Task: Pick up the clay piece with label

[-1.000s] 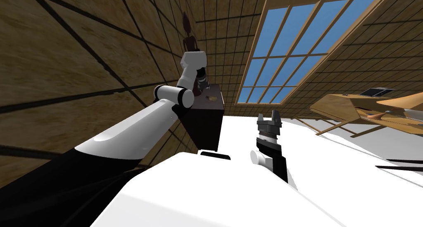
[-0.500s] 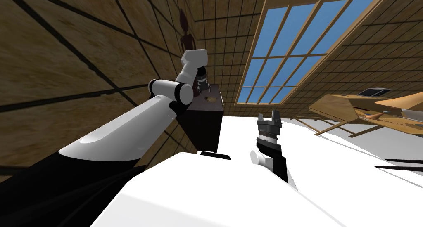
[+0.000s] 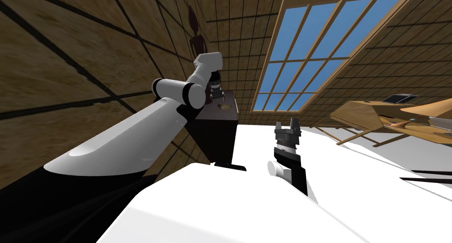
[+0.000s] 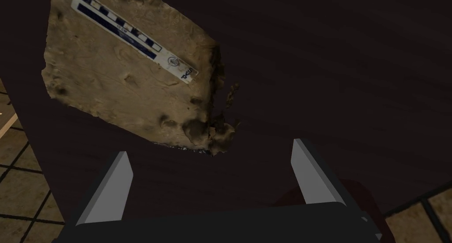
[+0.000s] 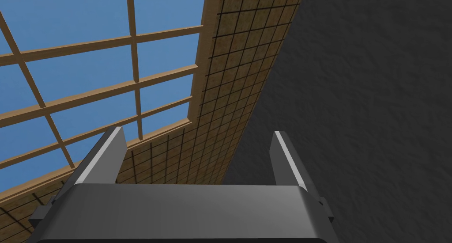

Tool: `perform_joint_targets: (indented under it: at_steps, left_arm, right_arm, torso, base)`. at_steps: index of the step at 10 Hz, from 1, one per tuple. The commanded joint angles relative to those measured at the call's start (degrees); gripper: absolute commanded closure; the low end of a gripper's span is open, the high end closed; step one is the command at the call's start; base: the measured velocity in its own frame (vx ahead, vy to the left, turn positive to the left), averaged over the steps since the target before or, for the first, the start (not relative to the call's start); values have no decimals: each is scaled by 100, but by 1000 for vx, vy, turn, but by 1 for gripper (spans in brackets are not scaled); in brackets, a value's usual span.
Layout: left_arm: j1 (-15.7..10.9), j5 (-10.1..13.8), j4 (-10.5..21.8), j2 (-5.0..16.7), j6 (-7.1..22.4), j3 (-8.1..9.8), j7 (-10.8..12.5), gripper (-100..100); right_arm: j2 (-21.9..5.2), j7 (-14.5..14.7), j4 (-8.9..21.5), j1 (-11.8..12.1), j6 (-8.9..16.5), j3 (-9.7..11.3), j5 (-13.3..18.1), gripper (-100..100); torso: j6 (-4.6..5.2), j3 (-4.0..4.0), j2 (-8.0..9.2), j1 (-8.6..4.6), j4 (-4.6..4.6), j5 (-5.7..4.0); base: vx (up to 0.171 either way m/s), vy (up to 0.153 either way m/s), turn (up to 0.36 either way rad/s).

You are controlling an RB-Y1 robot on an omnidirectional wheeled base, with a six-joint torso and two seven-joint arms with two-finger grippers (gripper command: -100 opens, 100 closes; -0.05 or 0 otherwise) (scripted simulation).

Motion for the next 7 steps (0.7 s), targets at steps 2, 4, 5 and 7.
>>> perform_joint_targets:
  at_steps: [2,4,5,7]
  left_arm:
    - [172,27,-335,-50,464,2,-13,-100]
    - [150,38,-283,-49,564,3,-26,-100]
    - [122,36,-214,-41,489,3,-30,-100]
    - [276,37,-217,-108,337,-18,8,-100]
  right_arm:
    - [0,0,0,0,0,0,0,0]
    - [0,0,0,0,0,0,0,0]
    - [0,0,0,0,0,0,0,0]
    - [0,0,0,0,0,0,0,0]
  torso:
    - [0,1,3,4,-1,2]
    - [0,4,7,2,2,0]
    - [0,5,9,3,2,1]
    - [0,8,13,6,3,2]
  base:
    - [14,-7,-2]
    - [15,-10,1]
    - [0,0,0]
    - [-6,7,-17]
